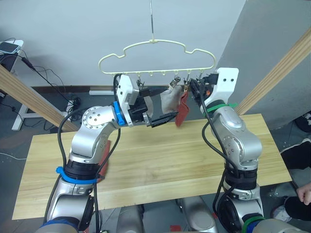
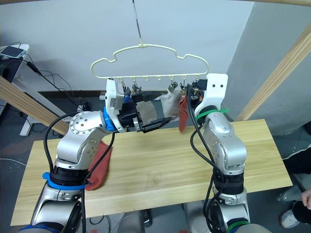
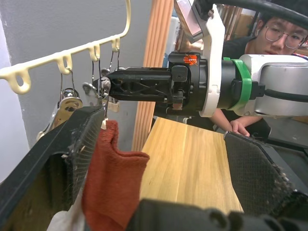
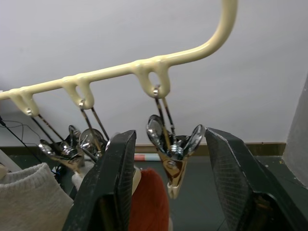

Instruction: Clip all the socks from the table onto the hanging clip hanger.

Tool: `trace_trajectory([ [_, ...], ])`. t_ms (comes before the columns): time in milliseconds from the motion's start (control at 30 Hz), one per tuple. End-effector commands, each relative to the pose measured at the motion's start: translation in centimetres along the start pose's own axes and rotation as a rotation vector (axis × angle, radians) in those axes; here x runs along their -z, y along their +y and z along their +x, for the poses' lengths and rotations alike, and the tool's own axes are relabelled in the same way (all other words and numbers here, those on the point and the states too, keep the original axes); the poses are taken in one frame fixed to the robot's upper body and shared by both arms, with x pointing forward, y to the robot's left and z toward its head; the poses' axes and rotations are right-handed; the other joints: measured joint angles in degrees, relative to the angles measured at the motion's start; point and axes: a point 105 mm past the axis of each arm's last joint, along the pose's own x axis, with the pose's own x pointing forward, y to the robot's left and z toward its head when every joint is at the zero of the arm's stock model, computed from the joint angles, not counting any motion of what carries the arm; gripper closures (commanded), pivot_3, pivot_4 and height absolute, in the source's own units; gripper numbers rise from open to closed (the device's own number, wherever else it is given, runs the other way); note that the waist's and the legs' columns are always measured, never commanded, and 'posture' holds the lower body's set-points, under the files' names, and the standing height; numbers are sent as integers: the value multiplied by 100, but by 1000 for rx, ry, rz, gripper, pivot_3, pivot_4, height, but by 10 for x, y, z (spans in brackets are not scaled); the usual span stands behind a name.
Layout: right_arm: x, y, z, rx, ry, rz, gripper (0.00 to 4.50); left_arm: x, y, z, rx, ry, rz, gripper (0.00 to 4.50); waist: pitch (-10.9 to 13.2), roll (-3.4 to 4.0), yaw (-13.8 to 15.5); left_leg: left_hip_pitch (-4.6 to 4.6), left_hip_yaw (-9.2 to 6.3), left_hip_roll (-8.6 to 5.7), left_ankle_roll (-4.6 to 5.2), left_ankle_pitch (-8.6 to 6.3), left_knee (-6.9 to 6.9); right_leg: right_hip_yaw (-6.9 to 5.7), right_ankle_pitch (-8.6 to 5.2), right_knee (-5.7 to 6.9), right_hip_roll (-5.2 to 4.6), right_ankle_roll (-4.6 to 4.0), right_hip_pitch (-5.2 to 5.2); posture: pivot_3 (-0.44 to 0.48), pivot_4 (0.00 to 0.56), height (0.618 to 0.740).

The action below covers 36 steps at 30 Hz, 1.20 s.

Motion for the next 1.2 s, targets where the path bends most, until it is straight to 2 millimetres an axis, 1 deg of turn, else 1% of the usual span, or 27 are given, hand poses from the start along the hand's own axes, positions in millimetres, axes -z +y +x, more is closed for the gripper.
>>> trace_trajectory([
  [33,-16,6,-3,-30,-61,0,2173,-10,-1,3,9,-23,37,0,0,0,0,0,0,0,0,0,0,0,0,0,0,0,0,-275,284,732],
  [367,-15,5,-3,-16,-64,-21,2173,-9,-2,3,10,-21,34,0,0,0,0,0,0,0,0,0,1,0,0,1,0,0,0,-278,287,732],
  [467,-16,6,-3,-24,-66,-22,2699,-9,-2,3,11,-20,32,0,0,0,0,0,0,0,0,0,1,0,0,1,0,0,0,-279,287,732],
  [800,-15,8,-3,-38,-66,-30,2699,-8,-3,3,12,-17,32,0,0,0,-1,0,0,0,0,0,0,0,0,1,0,0,0,-274,285,732],
  [1200,-12,15,2,-89,-62,-62,2699,-8,-3,3,11,-13,36,0,0,0,0,0,0,0,0,0,1,-1,0,1,0,0,0,-268,281,732],
])
